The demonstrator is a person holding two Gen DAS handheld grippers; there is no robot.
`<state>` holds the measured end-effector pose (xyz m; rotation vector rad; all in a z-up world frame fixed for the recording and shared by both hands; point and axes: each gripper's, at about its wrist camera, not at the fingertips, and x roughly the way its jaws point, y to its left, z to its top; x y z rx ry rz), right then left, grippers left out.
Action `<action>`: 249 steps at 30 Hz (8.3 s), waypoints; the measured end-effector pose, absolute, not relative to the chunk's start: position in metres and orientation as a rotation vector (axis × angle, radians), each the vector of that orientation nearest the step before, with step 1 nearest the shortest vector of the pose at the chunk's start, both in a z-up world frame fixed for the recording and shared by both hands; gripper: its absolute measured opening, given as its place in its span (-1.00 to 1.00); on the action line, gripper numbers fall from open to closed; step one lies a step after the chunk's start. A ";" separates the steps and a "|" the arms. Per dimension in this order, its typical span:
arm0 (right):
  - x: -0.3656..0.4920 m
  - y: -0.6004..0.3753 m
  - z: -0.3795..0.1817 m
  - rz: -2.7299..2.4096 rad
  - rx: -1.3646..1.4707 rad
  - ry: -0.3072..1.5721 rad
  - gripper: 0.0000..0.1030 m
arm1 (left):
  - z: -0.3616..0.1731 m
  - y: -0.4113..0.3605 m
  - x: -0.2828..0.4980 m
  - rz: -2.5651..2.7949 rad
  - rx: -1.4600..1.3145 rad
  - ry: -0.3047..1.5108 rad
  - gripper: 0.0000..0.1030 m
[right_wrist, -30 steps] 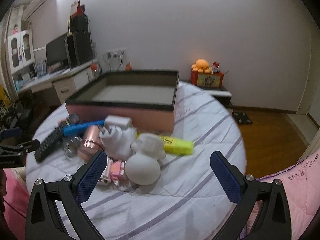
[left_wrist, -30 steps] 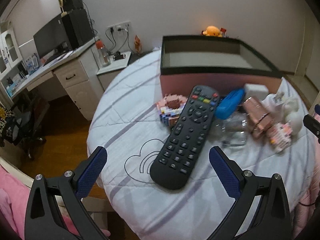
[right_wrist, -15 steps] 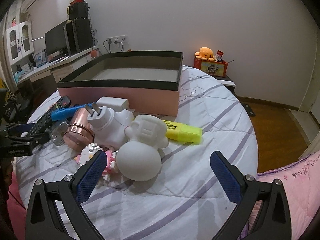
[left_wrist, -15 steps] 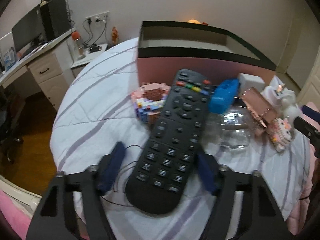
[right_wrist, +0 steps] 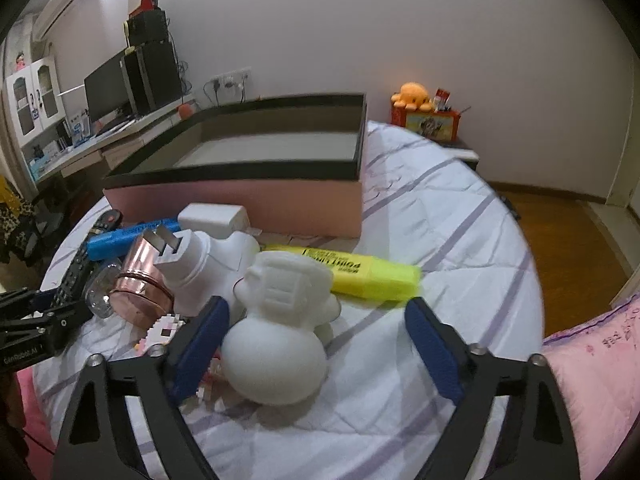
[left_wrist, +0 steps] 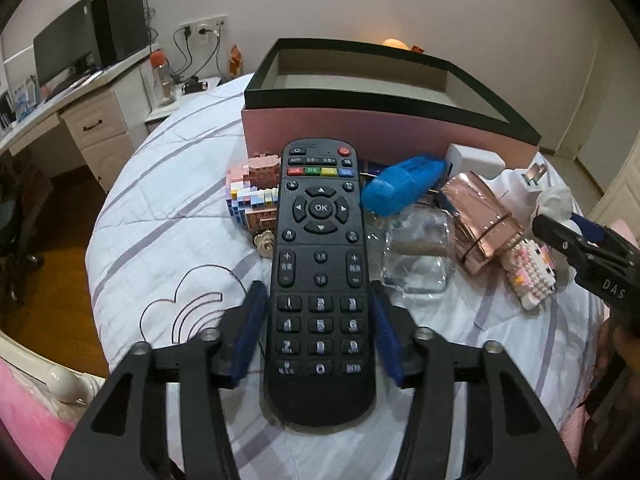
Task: Organize rigid objects
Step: 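Grasp the black remote with the left tool while the right tool grasps the white figurine, then lower the remote and white figurine into the pink box and open both tools, then move both tools back toward the remaining items on the table, then grasp the glass bottle with the left tool while the right tool grasps the Hello Kitty block figure, then carry the bottle and block figure over the pink box and release both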
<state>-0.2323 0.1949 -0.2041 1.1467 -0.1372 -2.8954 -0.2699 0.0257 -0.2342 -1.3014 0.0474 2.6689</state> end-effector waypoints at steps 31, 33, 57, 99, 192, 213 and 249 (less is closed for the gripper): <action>-0.240 0.187 -0.165 -2.800 1.062 -0.092 0.00 | -0.199 0.017 -0.267 2.572 -1.132 -0.081 -0.67; -0.242 0.188 -0.165 -2.782 1.059 -0.108 0.00 | -0.205 0.019 -0.263 2.559 -1.165 -0.021 -0.68; -0.256 0.172 -0.146 -2.732 0.983 -0.055 0.01 | -0.169 0.023 -0.274 2.636 -1.038 0.045 -0.66; -0.383 0.164 -0.163 -2.701 1.157 -0.033 0.28 | -0.173 0.055 -0.417 2.768 -1.060 -0.024 0.21; -0.232 0.185 -0.213 -2.705 1.206 -0.068 0.23 | -0.239 0.038 -0.293 2.676 -1.266 0.095 0.92; -0.224 0.176 -0.203 -2.709 1.185 -0.083 0.23 | -0.224 -0.008 -0.248 2.643 -1.200 -0.060 0.47; -0.191 0.135 -0.072 -2.909 0.579 0.103 0.23 | -0.074 -0.017 -0.213 2.952 -0.541 -0.003 0.47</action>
